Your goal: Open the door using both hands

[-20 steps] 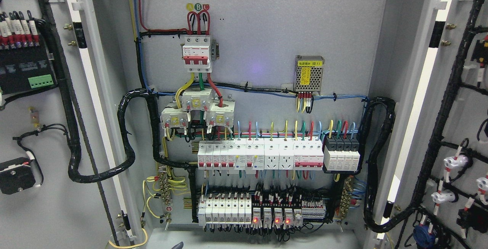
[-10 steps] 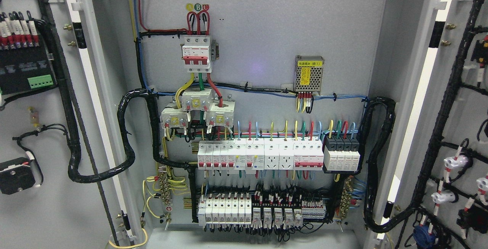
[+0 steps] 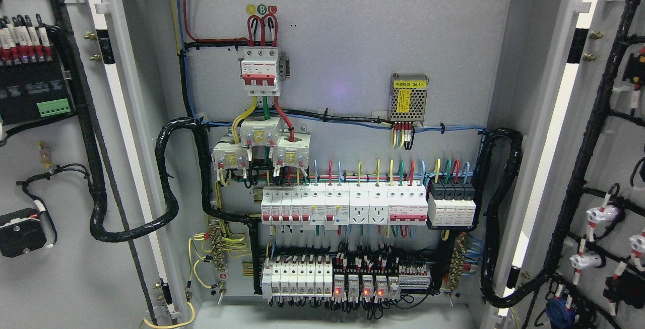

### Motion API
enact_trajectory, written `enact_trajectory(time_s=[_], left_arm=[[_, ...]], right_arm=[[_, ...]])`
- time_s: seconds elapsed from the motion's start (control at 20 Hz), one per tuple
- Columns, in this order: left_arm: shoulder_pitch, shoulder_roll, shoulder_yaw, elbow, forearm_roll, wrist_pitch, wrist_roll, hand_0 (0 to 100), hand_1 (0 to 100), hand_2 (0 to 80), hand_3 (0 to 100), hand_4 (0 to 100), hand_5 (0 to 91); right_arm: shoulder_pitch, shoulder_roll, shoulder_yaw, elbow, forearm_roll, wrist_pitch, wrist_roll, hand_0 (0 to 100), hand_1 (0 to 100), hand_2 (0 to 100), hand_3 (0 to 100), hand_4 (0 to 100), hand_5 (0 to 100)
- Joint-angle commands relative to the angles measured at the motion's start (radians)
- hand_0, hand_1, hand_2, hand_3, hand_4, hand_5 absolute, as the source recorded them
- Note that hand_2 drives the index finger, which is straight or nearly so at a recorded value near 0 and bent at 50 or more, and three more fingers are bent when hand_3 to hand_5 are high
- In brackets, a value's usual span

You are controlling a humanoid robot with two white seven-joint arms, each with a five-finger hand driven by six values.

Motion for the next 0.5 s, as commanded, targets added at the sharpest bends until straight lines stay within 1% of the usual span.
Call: enact_trajectory(time_s=[0.0, 0.05, 0.15, 0.2, 0.25, 0.3, 0.35, 0.45], left_arm=[[-0.022, 0.002, 0.074, 0.491, 0.041, 0.290, -0.004, 0, 0, 0.0, 0, 0, 0.0], [-0.019, 0.008, 0.074, 0.491, 0.041, 0.312, -0.004, 0, 0, 0.0, 0, 0, 0.0], [-0.013, 0.011, 0.074, 0.491, 0.039, 0.319, -0.006, 0, 0, 0.0, 0, 0, 0.0], [-0.008, 0.011, 0.074, 0.491, 0.039, 0.324, -0.004, 0, 0, 0.0, 0, 0, 0.0], [-0.004, 0.011, 0.074, 0.491, 0.039, 0.338, -0.004, 0, 0, 0.0, 0, 0, 0.0], [-0.001, 0.011, 0.074, 0.491, 0.039, 0.352, -0.004, 0, 0, 0.0, 0, 0, 0.0], [0.001, 0.011, 0.074, 0.491, 0.039, 0.367, -0.004, 0, 0, 0.0, 0, 0, 0.0], [0.001, 0.011, 0.074, 0.491, 0.039, 0.382, -0.004, 0, 0, 0.0, 0, 0, 0.0]], right_arm=[[-0.042, 0.000, 0.040, 0.495, 0.008, 0.037, -0.140, 0, 0, 0, 0, 0, 0], [-0.042, 0.000, 0.043, 0.495, 0.011, 0.052, -0.215, 0, 0, 0, 0, 0, 0], [-0.042, 0.002, 0.057, 0.498, 0.041, 0.092, -0.369, 0, 0, 0, 0, 0, 0], [-0.042, 0.000, 0.061, 0.503, 0.066, 0.109, -0.436, 0, 0, 0, 0, 0, 0], [-0.040, -0.001, 0.063, 0.510, 0.093, 0.127, -0.492, 0, 0, 0, 0, 0, 0], [-0.040, -0.003, 0.063, 0.524, 0.128, 0.152, -0.529, 0, 0, 0, 0, 0, 0], [-0.040, -0.003, 0.063, 0.536, 0.170, 0.189, -0.550, 0, 0, 0, 0, 0, 0], [-0.039, -0.003, 0.063, 0.550, 0.237, 0.268, -0.566, 0, 0, 0, 0, 0, 0]])
